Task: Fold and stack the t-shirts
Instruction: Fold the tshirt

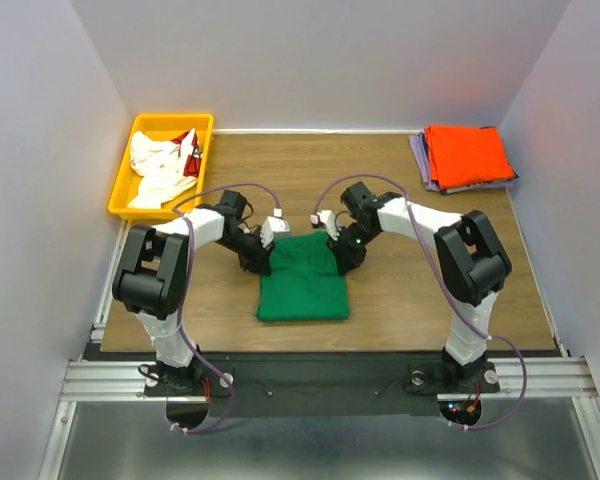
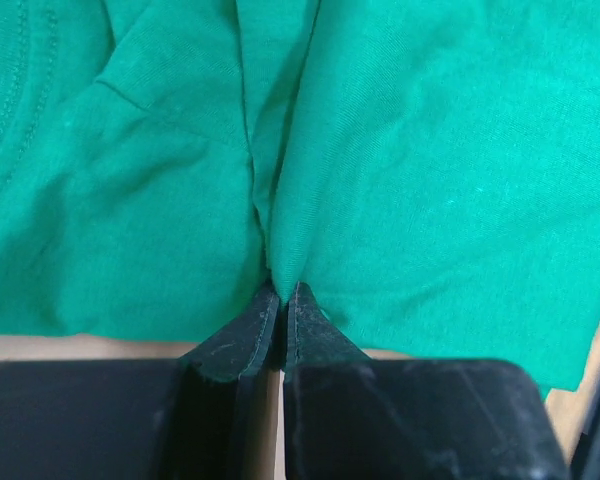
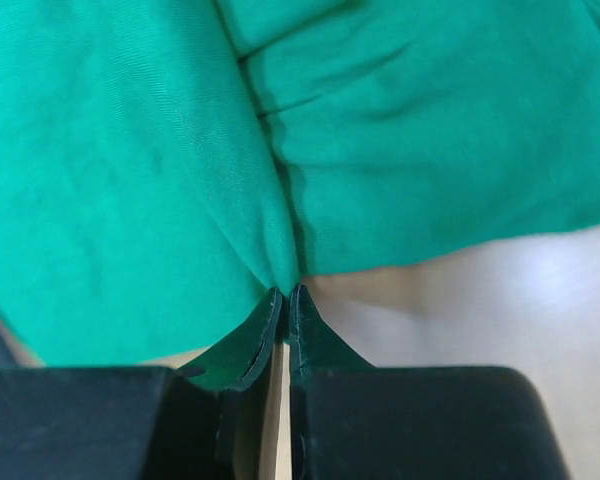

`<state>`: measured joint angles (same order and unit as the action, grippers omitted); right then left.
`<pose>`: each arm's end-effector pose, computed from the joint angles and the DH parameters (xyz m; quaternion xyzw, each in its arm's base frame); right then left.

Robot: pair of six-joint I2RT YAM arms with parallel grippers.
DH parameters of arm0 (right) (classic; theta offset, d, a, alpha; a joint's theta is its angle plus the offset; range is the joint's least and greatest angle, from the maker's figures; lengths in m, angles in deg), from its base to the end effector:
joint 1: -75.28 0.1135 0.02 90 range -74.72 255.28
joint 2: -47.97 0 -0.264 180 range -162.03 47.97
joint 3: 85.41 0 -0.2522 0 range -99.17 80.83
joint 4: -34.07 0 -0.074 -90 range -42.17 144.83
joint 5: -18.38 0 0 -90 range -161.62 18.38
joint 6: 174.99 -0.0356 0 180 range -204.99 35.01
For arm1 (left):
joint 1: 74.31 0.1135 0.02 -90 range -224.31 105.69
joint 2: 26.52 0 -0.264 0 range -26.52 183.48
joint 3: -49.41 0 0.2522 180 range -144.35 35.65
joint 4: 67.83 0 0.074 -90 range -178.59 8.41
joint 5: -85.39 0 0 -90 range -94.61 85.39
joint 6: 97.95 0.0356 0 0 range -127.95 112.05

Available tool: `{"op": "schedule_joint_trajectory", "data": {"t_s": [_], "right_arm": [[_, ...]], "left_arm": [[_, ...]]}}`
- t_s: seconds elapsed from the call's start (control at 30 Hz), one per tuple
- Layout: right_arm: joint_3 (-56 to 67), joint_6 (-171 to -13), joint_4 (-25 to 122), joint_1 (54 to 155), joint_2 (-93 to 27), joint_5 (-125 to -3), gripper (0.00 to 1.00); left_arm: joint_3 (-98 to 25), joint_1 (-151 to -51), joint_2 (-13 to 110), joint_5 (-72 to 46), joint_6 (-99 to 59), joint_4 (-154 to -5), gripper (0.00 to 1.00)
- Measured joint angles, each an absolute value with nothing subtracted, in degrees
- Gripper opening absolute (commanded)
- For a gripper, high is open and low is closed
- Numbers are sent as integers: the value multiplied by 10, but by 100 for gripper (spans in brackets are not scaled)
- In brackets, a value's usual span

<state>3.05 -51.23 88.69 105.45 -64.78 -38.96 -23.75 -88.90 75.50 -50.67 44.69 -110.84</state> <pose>0.3212 0.2089 0.1649 -0.5336 0.7896 0.2752 0.1270 0.3096 -0.1071 0.1562 0.5545 0.7227 -0.3180 0.2630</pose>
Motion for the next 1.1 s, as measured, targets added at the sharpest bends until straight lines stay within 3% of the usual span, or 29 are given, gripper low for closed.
{"op": "schedule_joint_trajectory", "data": {"t_s": [0.1, 0.13, 0.2, 0.23, 0.3, 0.4, 0.43, 0.47, 0.7, 0.93, 1.1], "right_arm": [[97, -543, 899, 1062, -592, -376, 19], [108, -550, 903, 1063, -579, -375, 30], [124, -566, 914, 1065, -551, -375, 41], [124, -578, 916, 1065, -538, -377, 47], [118, -590, 916, 1065, -521, -383, 50], [92, -609, 920, 1060, -508, -384, 50], [78, -616, 919, 1056, -507, -384, 49], [62, -622, 918, 1049, -507, -382, 48], [-30, -660, 881, 1025, -584, -340, 44], [-76, -729, 829, 1026, -709, -282, 42], [-85, -780, 780, 1027, -754, -254, 42]], "left_arm": [[-209, -936, 727, -494, 449, -1109, 0], [-197, -952, 715, -493, 449, -1111, 5], [-186, -967, 701, -494, 449, -1118, 13], [-182, -971, 693, -494, 449, -1127, 24], [-182, -962, 682, -496, 458, -1138, 36], [-183, -933, 654, -498, 485, -1168, 45], [-187, -919, 634, -499, 495, -1180, 56], [-191, -910, 621, -498, 501, -1186, 60], [-221, -958, 511, -504, 501, -1152, 60], [-220, -1067, 527, -467, 444, -1057, 59], [-220, -1107, 575, -428, 424, -1014, 48]]}}
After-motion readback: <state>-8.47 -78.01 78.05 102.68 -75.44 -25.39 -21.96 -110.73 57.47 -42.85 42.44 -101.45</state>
